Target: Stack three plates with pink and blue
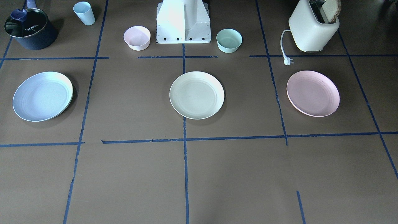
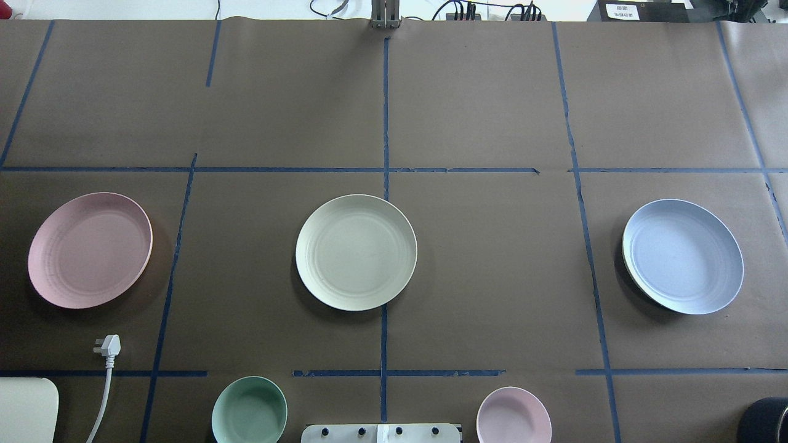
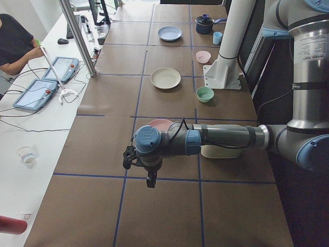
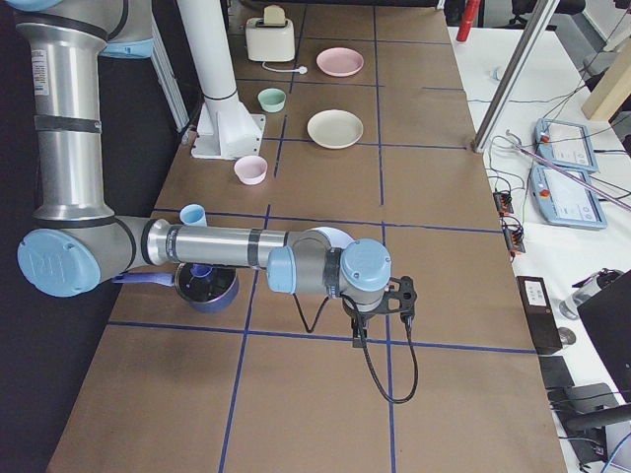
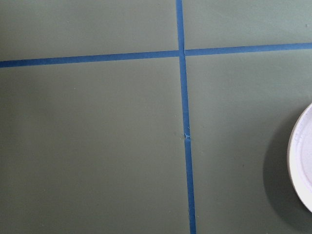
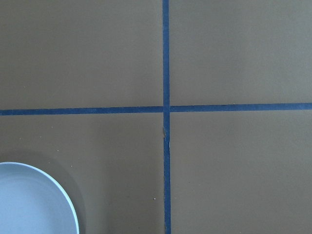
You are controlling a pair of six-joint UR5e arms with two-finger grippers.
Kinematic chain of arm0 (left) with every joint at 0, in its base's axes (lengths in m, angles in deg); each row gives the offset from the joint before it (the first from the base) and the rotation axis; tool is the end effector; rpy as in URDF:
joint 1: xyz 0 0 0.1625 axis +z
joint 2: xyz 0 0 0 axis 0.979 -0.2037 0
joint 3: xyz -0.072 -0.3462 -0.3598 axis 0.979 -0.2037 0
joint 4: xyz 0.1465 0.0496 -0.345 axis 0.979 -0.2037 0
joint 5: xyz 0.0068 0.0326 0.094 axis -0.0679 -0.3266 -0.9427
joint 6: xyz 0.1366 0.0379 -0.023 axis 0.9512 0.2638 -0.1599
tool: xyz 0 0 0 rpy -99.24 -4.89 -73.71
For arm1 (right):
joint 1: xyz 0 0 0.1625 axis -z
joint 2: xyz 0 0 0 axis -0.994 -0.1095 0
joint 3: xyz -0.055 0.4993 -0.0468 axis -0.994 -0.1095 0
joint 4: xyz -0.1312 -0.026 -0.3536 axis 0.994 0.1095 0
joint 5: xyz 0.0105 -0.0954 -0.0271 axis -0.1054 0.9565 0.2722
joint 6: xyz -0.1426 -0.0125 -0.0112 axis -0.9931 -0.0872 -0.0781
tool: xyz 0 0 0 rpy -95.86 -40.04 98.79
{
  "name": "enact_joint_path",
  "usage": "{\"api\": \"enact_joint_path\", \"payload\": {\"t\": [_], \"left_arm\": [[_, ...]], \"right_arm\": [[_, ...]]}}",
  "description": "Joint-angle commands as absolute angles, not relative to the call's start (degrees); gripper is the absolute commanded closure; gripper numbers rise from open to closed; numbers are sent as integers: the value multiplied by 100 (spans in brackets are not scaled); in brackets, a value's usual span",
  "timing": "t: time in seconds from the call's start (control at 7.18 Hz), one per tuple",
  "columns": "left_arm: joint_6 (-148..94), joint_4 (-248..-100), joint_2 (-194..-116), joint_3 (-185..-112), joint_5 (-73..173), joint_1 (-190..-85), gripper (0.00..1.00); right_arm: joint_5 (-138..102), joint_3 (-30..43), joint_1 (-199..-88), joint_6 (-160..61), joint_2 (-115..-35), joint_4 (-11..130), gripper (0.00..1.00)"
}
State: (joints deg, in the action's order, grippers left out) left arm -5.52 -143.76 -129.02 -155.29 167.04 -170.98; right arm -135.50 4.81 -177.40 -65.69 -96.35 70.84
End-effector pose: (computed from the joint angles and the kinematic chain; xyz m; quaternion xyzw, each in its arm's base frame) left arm -0.0447 -0.3906 0.7540 0.0145 0.4100 0.0235 0.9117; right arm 0.0517 -0.4449 0.7537 0.0281 -0.4231 0.0221 0.9054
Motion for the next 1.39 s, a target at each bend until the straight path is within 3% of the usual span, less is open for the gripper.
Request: {"api": "enact_joint_path", "payload": {"t": [0.0, 0.42, 0.84, 1.25], "left_arm": [[-1611, -15483, -12611, -15541, 16945, -16644, 0], [-4649, -18122, -12152, -15514, 16901, -15336, 0], [-5884, -18916, -12143, -15409, 16096, -14306, 0], [-6766, -19585, -12669, -14743, 15609, -13469, 0]], "right_arm": [[-13553, 506, -17740, -6566, -9638, 7086, 0], [-13562, 515, -17740, -6575, -9630, 7077, 0], [-13562, 515, -17732, -6566, -9630, 7077, 0], [-13562, 576, -17714, -6548, -9481, 7086, 0]]}}
